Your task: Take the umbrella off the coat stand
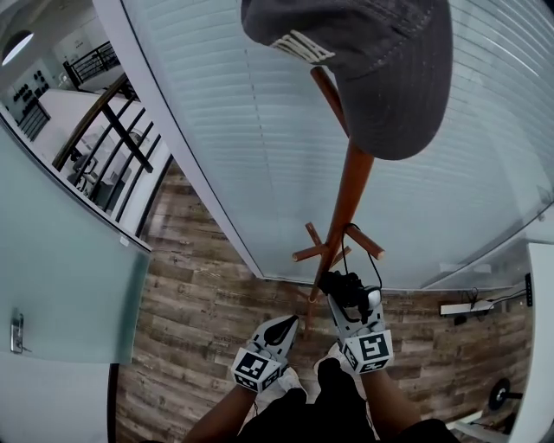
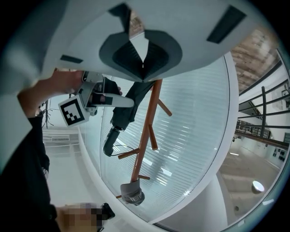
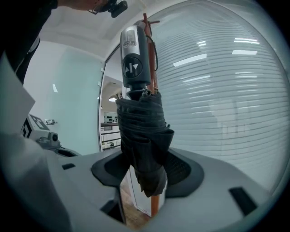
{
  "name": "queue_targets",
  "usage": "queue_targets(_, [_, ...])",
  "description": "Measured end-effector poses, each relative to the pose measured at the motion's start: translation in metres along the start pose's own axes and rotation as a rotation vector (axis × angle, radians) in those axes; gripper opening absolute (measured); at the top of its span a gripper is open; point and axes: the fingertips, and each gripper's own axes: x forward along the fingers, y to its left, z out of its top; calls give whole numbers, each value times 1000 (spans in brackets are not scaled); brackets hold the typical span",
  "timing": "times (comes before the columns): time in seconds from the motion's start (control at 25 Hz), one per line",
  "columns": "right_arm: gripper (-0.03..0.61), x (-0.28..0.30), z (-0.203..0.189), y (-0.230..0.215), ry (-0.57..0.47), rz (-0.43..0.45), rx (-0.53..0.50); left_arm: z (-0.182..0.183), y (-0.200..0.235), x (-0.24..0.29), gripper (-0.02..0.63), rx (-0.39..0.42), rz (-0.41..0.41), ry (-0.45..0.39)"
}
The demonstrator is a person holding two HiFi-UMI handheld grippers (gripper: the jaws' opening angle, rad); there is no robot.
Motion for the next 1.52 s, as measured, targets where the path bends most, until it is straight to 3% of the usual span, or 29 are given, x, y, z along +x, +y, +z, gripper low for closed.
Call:
queue_targets(0.48, [232,-23,88,-8,-129,-6,-50,26,-5,-15,14,79,32,-34])
queue_targets(0.8, [232,-44,125,-2,-199,-21,-55,49,-5,-29,14,146,41,-73])
queue_targets(1.12, [233,-64,144,9,-241,-27,-74,64,-12,-33,14,148,35,-116])
queue_targets(1.32, [232,-76,134,14,-213,-73,-52,83,-20,-39,14,167,6,-164])
queue_targets(1.52, [233,-82,120,25,-200,-60,-36,94,-13,-52,14,183,28,-170])
